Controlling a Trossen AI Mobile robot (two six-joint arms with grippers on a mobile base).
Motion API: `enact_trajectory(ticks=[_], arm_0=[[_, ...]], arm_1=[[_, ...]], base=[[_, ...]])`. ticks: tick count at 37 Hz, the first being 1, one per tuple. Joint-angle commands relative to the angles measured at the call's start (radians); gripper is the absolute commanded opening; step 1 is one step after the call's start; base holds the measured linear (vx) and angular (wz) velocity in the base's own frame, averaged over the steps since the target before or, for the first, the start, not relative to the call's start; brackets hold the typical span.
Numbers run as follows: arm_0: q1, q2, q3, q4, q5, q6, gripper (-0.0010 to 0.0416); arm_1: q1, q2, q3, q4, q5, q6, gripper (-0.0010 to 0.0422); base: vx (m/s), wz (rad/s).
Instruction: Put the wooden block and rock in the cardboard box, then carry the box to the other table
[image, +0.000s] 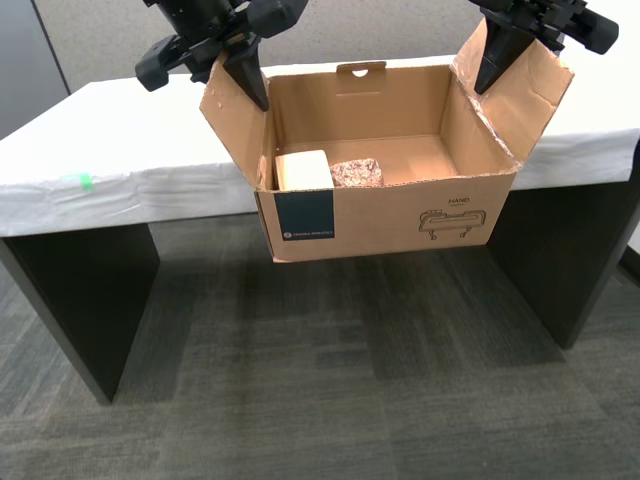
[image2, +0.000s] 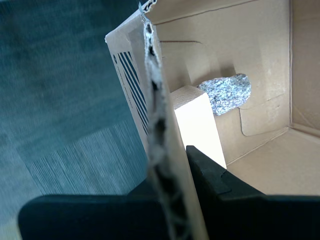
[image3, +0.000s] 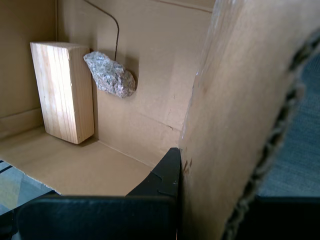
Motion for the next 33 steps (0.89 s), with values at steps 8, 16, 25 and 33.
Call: enact_trajectory(ticks=[8, 16, 25, 33], arm_0=[[0.002, -0.001, 0.001, 0.010, -0.011, -0.016, -0.0001], [0.003, -0.001, 0.001, 0.010, -0.011, -0.019, -0.0001], [0.003, -0.001, 0.001, 0.016, -0.011, -0.018, -0.0001], [0.004, -0.001, 0.001, 0.017, -0.011, -0.018, -0.0001]], arm_1=[[-0.001, -0.002, 0.002, 0.013, 0.011, 0.050, -0.0001], [0.000, -0.003, 0.002, 0.014, 0.011, 0.067, -0.0001], [0.002, -0.002, 0.002, 0.013, 0.034, 0.073, -0.0001], [0.001, -0.002, 0.002, 0.010, 0.038, 0.048, -0.0001]], base=[[0.182, 0.098], [0.178, 0.131], [0.169, 0.072], [0.166, 0.053]])
